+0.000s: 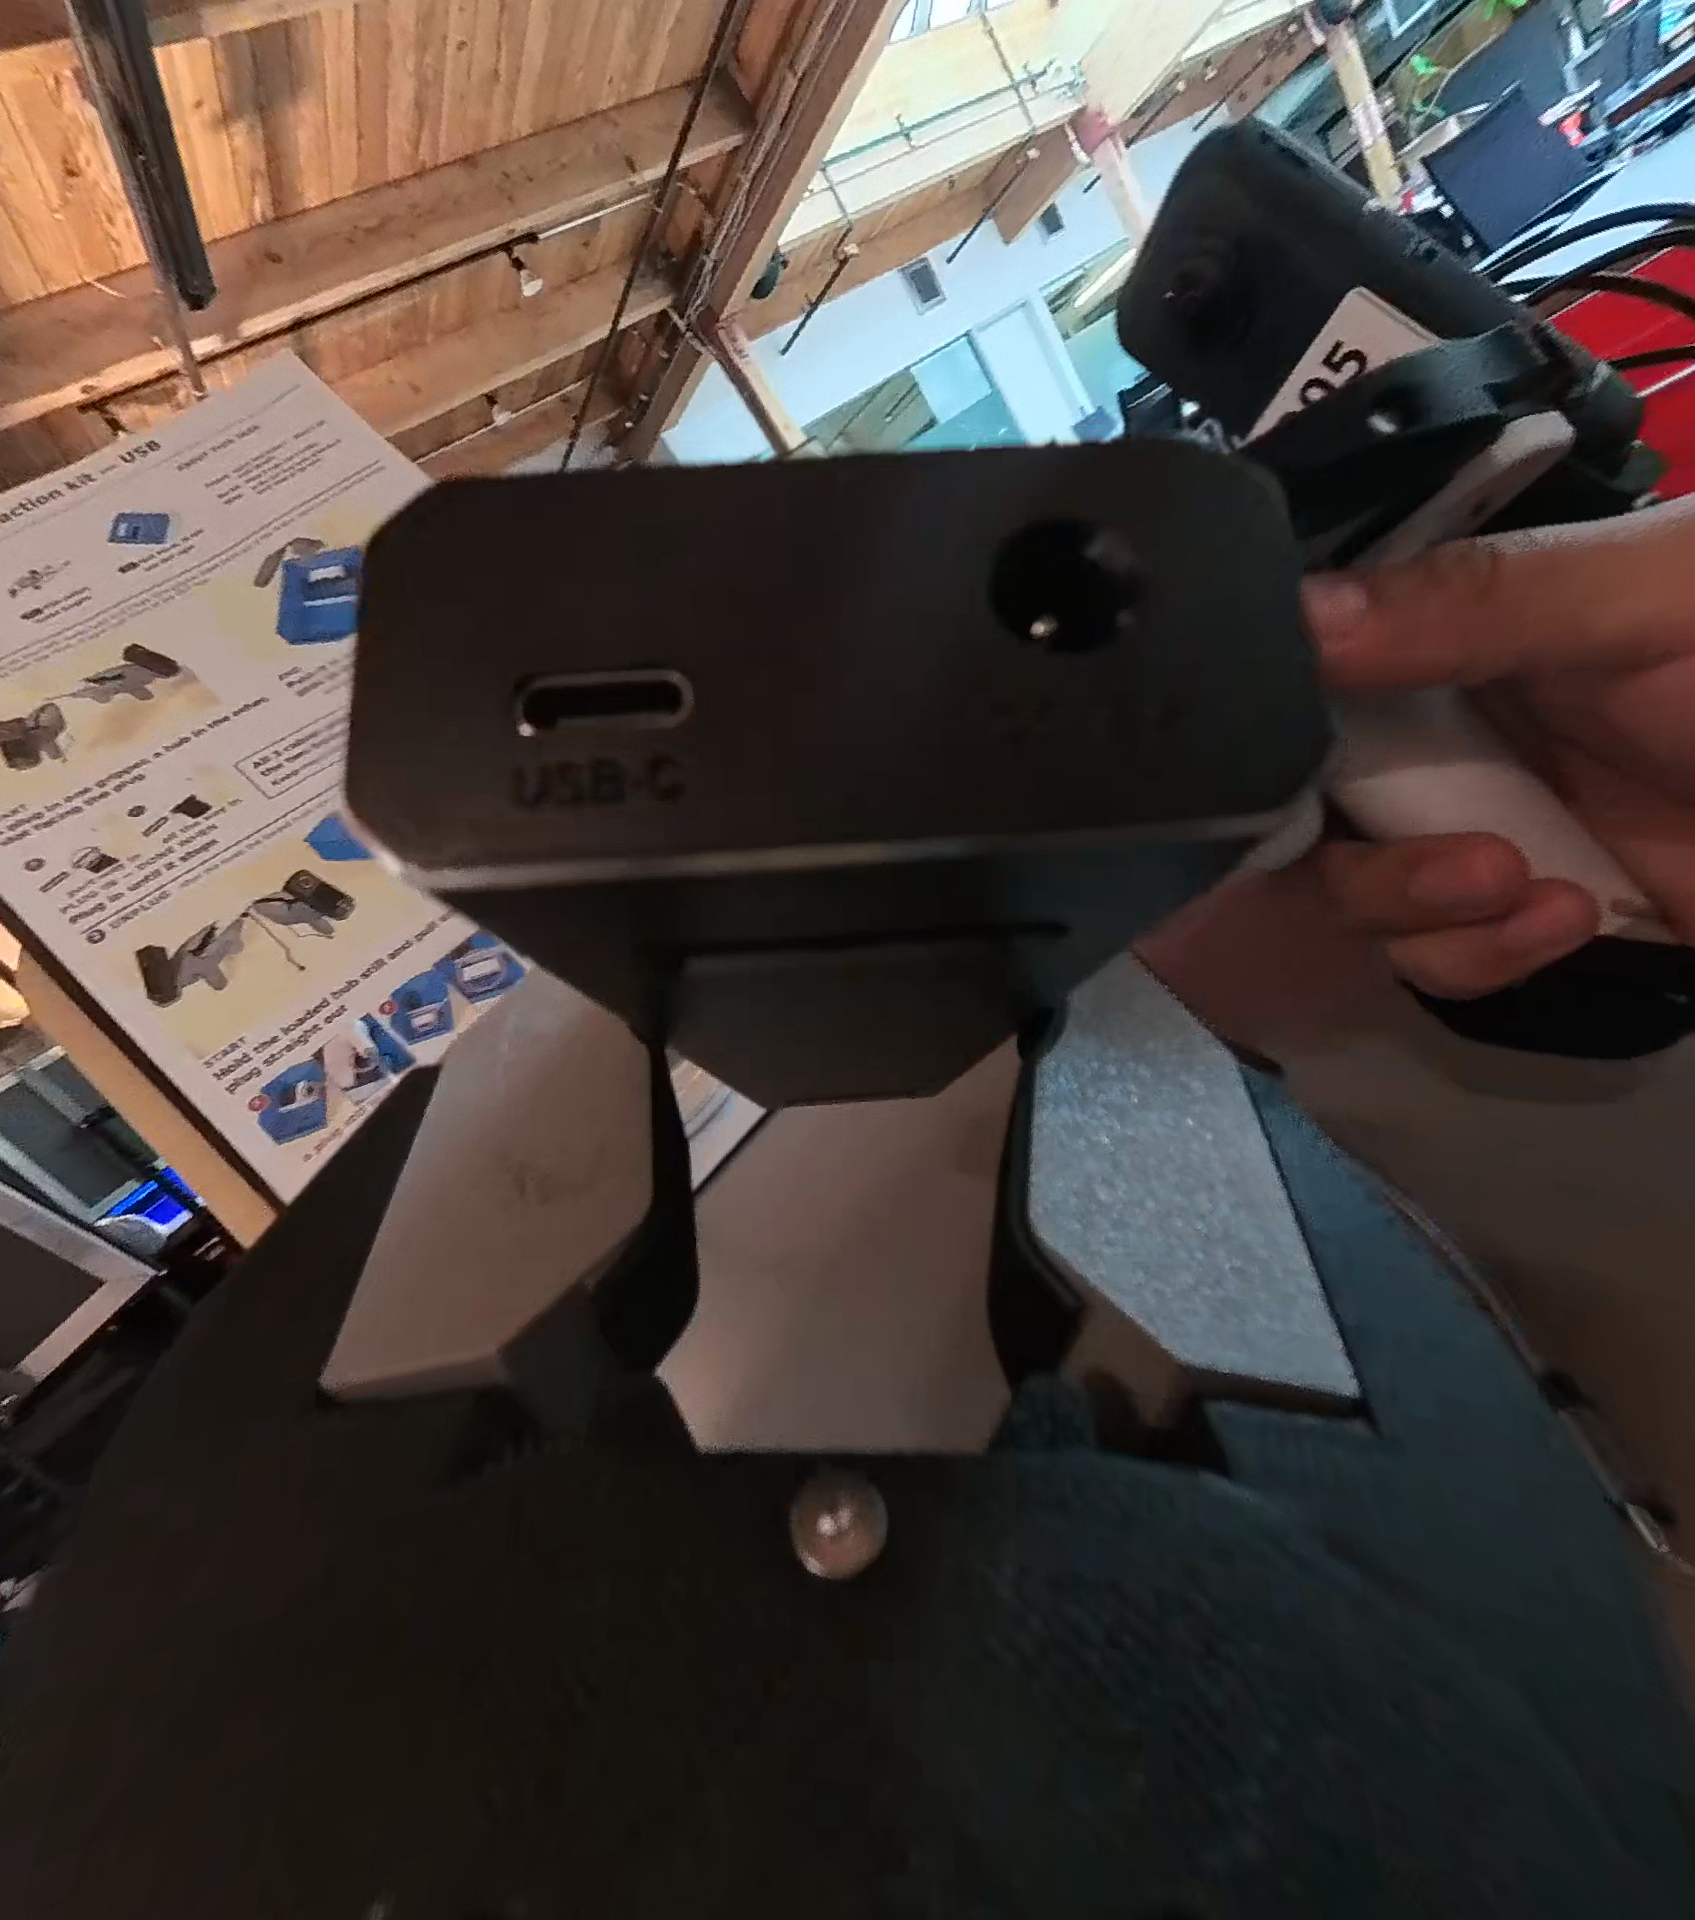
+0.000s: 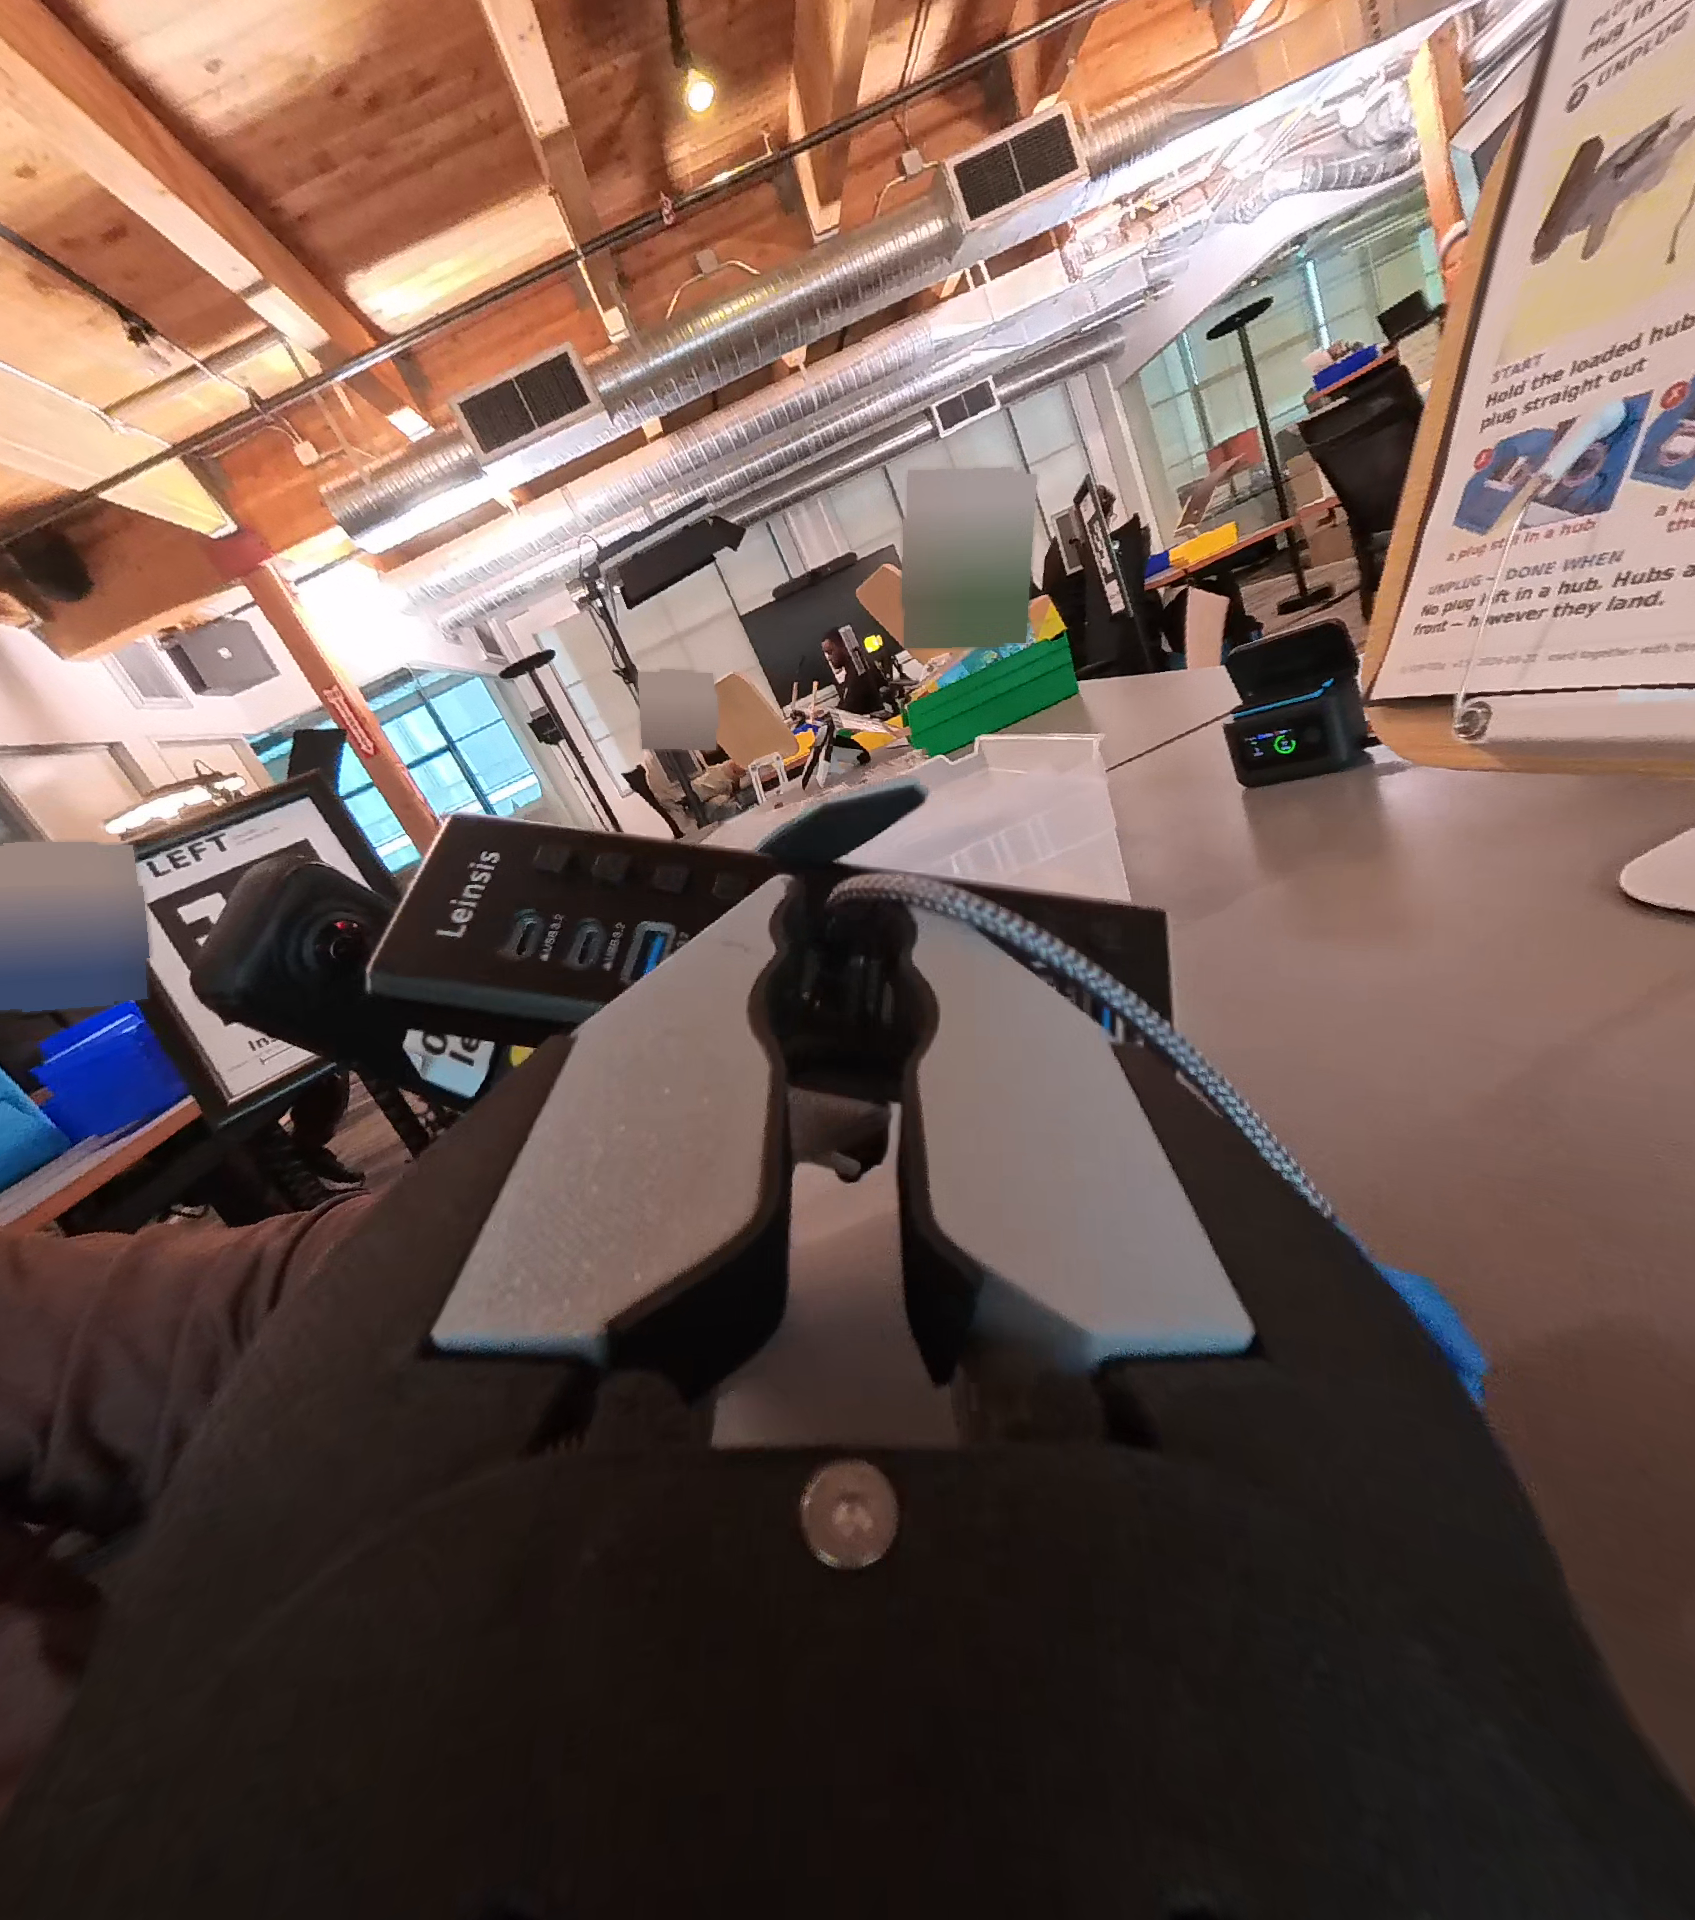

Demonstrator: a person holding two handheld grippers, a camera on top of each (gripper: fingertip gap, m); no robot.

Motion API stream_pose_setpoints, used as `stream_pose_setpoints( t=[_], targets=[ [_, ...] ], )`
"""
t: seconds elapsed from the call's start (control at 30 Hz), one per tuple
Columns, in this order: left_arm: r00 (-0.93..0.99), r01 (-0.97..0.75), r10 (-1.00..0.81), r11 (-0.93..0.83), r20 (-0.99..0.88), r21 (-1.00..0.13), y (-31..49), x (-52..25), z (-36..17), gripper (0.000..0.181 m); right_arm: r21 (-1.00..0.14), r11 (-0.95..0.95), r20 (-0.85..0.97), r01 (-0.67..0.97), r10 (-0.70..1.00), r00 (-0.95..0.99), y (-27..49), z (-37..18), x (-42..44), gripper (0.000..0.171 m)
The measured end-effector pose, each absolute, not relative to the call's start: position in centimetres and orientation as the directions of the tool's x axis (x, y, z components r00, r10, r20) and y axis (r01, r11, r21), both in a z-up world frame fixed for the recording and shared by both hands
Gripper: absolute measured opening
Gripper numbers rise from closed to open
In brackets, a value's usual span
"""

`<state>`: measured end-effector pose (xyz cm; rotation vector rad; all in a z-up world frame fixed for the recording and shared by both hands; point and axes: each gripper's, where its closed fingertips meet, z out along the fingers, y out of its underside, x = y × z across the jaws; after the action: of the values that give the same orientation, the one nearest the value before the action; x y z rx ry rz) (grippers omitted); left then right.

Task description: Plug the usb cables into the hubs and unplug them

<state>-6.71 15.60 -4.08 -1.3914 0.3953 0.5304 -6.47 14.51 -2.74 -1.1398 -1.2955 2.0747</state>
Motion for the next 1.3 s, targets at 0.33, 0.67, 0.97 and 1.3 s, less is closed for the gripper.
stream_pose_setpoints(
  t=[0.33,0.67,0.97,1.3],
  targets=[
    [0.788,-0.608,0.165,0.056,-0.594,-0.792,15.8,-7.1,-4.3,0.067,-0.910,-0.387,-0.403,0.146,0.746,-0.531,13.5,-4.6,-7.3,0.021],
    [0.799,-0.594,0.164,0.067,-0.579,-0.801,16.1,-6.8,-5.1,0.067,-0.891,-0.407,-0.449,0.201,0.730,-0.515,13.7,-5.4,-7.4,0.004],
    [0.805,-0.590,0.126,0.080,-0.579,-0.803,15.8,-6.1,-4.5,0.068,-0.881,-0.428,-0.462,0.201,0.691,-0.556,13.2,-5.2,-7.0,0.004],
    [0.873,-0.470,0.170,0.038,-0.457,-0.882,16.3,-7.7,-4.0,0.068,-0.822,-0.559,-0.539,0.111,0.698,-0.472,14.1,-4.2,-8.3,0.002]
  ],
)
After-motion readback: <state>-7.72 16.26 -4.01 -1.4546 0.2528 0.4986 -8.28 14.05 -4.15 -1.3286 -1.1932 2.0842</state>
